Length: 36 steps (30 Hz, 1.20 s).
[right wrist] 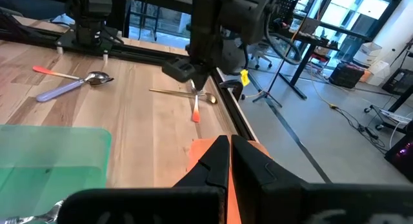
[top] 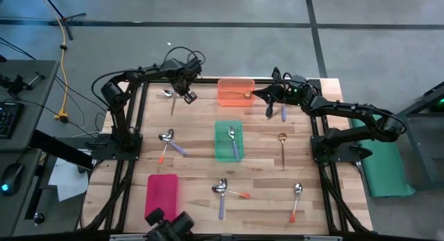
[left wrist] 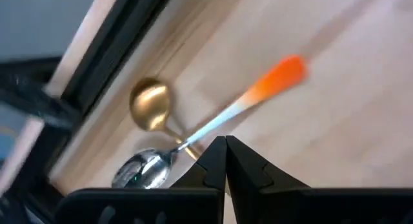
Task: Sort silverware by color (type)
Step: Put the orange spoon into the red bin
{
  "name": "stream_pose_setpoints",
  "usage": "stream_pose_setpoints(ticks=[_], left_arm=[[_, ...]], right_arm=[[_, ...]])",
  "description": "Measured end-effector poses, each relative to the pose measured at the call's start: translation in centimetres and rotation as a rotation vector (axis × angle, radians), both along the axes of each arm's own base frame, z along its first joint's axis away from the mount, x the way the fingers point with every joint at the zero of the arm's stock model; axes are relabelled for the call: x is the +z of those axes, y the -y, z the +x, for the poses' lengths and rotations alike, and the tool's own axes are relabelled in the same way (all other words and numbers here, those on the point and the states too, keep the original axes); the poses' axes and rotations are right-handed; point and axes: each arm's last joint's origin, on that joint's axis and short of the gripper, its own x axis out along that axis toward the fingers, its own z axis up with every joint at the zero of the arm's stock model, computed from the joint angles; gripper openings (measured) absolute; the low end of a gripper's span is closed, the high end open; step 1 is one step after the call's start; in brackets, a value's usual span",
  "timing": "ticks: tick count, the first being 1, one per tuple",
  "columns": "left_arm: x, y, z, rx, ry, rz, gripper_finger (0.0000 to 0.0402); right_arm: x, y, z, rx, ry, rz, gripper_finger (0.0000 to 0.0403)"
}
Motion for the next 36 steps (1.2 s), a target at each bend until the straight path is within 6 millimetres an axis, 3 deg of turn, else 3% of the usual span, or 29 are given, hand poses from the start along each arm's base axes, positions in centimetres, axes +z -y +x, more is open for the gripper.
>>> stream_pose_setpoints(ticks=[3,9,18,25,36], left_arm=[[0.3,-0.2,0.6,-0.088,-0.035,-0.046,0.0],[-1.5,-1.4,2.8,-0.24,-0.143,-0.126,0.0005],[-3.5,-1.5,6.2,-0.445,-0.298,-0.174,0.0067],[-5.2,-1.6,5.9,-0.488,-0.456,-0.187,0.0104],[-5.9,-2.1,5.7,-0.509,-0.467,-0.21,0.0104]], right_arm=[[0.0,0.0,0.0,0.0,0.004,-0.003,0.0],[0.2,0.0,0.0,0.0,0.013,-0.01,0.0],[0.0,0.0,0.0,0.0,0.003,-0.002,0.0],[0.0,0.0,0.0,0.001,-0.004,0.001,0.0],[0.0,0.0,0.0,0.001,-0.005,0.0,0.0]])
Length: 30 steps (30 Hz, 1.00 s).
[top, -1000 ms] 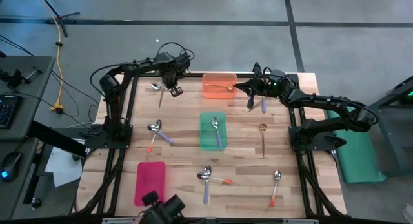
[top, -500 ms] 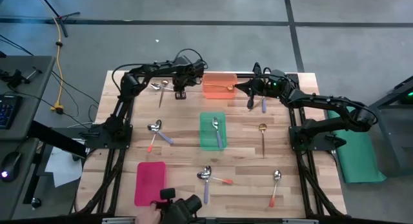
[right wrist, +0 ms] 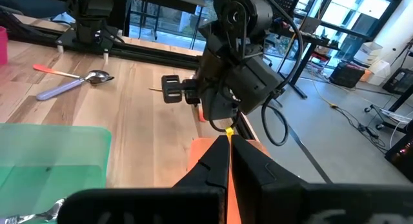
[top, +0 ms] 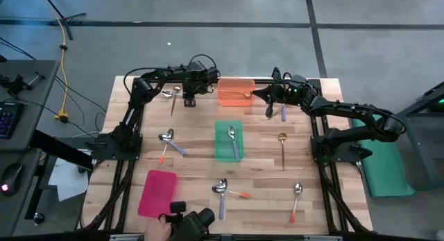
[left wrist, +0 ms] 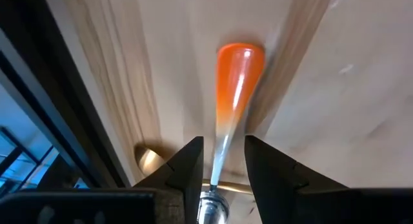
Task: Sort silverware by color (type)
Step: Put the orange spoon into the red bin
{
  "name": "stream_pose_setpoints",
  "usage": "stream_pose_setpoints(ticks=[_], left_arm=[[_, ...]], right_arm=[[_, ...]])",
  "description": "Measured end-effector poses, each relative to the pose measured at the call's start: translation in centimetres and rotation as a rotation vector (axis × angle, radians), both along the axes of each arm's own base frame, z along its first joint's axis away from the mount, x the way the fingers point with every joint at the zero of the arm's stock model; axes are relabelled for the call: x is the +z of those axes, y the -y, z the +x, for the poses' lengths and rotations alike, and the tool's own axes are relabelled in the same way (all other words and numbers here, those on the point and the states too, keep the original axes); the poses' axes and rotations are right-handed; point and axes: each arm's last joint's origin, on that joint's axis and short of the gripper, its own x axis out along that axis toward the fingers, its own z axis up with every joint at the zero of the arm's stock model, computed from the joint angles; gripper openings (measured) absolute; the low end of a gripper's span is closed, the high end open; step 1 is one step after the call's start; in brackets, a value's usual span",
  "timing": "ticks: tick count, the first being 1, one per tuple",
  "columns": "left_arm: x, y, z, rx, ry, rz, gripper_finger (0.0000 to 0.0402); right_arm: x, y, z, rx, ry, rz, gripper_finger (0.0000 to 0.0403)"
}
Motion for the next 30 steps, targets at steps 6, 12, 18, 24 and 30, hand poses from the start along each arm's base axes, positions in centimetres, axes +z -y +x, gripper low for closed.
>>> stream_pose_setpoints(ticks=[6,12,18,24,30], left_arm=[[-0.04,-0.03,0.01,0.008,0.019,-0.017,0.0104],[-0.05,-0.4,-0.29,0.027,0.024,-0.016,0.0104],[-0.16,-0.62,-0.42,0.031,0.03,-0.02,0.0104],[-0.22,-0.68,-0.38,0.039,0.035,-0.012,0.0103],[-0.23,-0.69,-0.37,0.052,0.036,-0.002,0.0094]], right_arm=[[0.0,0.0,0.0,0.0,0.0,0.0,0.0],[0.0,0.01,0.0,-0.001,0.001,0.002,0.0],[-0.04,0.0,-0.01,-0.001,-0.002,0.005,0.0],[-0.03,0.0,-0.01,-0.001,-0.002,0.005,0.0],[-0.03,0.0,0.0,-0.001,-0.002,0.004,0.0]])
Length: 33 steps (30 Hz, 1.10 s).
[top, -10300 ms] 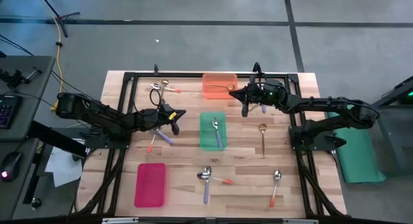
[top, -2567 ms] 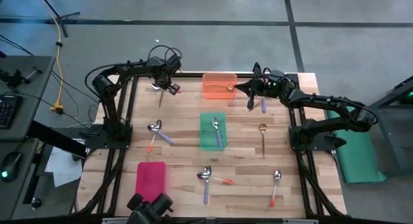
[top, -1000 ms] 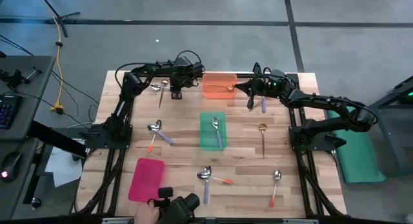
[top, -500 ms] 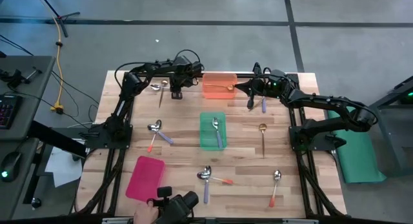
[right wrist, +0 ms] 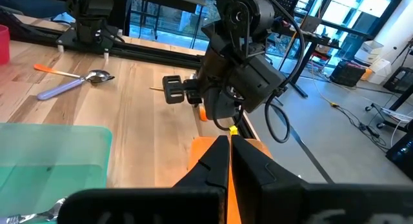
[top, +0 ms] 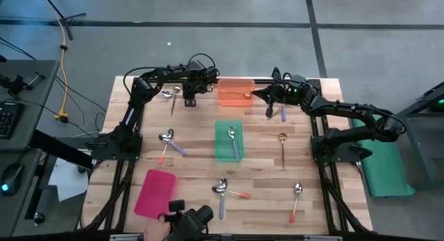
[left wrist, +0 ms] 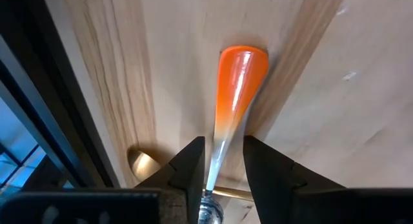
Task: Sort silverware by color (type)
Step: Put the orange spoon into the red bin
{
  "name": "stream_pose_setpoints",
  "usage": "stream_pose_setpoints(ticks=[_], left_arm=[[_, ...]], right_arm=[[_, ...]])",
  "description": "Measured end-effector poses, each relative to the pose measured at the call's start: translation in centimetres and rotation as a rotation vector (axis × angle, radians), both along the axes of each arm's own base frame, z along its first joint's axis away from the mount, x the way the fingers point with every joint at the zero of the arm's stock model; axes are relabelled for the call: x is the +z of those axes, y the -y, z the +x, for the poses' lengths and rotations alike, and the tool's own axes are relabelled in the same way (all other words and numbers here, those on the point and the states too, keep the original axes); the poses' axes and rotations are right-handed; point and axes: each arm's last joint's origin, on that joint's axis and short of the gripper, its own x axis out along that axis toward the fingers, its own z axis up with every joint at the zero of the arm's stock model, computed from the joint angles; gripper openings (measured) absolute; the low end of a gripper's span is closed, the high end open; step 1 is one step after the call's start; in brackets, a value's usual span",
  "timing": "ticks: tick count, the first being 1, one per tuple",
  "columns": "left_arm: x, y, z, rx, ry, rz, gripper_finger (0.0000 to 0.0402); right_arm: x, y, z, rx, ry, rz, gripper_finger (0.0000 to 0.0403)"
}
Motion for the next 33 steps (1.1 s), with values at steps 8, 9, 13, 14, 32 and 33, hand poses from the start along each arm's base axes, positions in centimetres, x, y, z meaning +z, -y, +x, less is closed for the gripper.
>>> stream_pose_setpoints(ticks=[8,9,13,14,32,33], left_arm=[[-0.1,0.0,0.0,-0.003,-0.009,0.009,0.0042],[0.0,0.0,0.0,-0.004,-0.013,0.008,0.0035],[0.0,0.0,-0.2,-0.015,-0.04,0.013,0.0009],[0.1,0.0,-0.2,-0.02,-0.046,0.018,0.0005],[2.6,1.7,0.8,-0.062,0.006,0.049,0.0],[2.9,1.9,0.9,-0.061,0.016,0.049,0.0]], right_arm=[[0.0,0.0,0.0,0.0,-0.001,-0.003,0.0],[0.0,0.0,0.0,0.0,-0.001,-0.002,0.0],[0.0,0.0,0.0,0.0,-0.001,-0.003,0.0],[0.0,0.0,0.0,0.0,-0.001,-0.003,0.0],[0.0,0.0,0.0,0.0,0.0,-0.003,0.0],[0.0,0.0,0.0,0.001,-0.001,-0.003,0.0]])
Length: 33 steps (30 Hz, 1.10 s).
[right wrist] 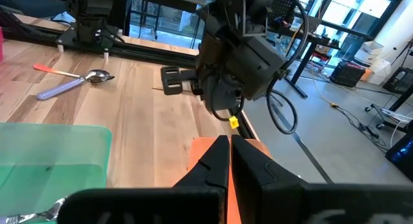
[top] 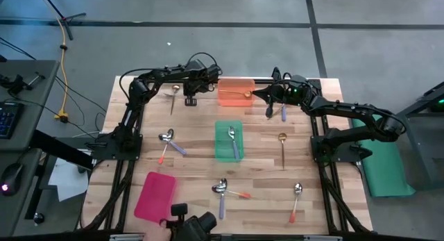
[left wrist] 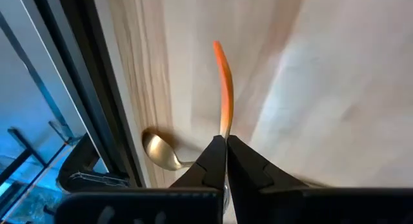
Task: Sort silverware by color (type)
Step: Put the orange spoon into the red bin
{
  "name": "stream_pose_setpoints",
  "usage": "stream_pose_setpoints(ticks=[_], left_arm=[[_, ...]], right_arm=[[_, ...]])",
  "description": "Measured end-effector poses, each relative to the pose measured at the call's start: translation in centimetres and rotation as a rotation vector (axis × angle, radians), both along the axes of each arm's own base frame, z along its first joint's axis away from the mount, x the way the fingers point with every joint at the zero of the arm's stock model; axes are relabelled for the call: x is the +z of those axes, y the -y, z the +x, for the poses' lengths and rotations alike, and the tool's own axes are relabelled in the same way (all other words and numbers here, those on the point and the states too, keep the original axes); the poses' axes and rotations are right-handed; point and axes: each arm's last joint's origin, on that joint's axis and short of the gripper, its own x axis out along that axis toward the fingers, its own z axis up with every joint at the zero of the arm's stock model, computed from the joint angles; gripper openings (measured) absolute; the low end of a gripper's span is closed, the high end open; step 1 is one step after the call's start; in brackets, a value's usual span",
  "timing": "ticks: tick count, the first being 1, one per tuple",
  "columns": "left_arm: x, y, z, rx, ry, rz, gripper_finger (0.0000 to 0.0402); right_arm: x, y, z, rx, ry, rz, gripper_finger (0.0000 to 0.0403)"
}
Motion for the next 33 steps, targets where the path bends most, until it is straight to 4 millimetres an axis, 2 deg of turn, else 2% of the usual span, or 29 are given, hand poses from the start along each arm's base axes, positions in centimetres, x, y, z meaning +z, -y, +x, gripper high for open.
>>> stream_pose_setpoints(ticks=[13,23,28,33], left_arm=[[5.3,2.3,0.3,0.099,0.186,0.062,0.0],[8.9,4.9,0.1,0.181,0.302,0.068,0.0001],[9.9,6.2,0.4,0.186,0.335,0.078,0.0001],[9.7,6.8,0.9,0.193,0.374,0.019,0.0001]], right_arm=[[0.0,0.0,0.0,0.0,-0.001,0.001,0.0],[0.0,0.0,0.0,-0.001,-0.002,0.005,0.0],[0.0,0.0,0.0,0.0,-0.003,0.006,0.0],[-0.1,0.0,0.0,0.0,-0.012,0.013,0.0]])
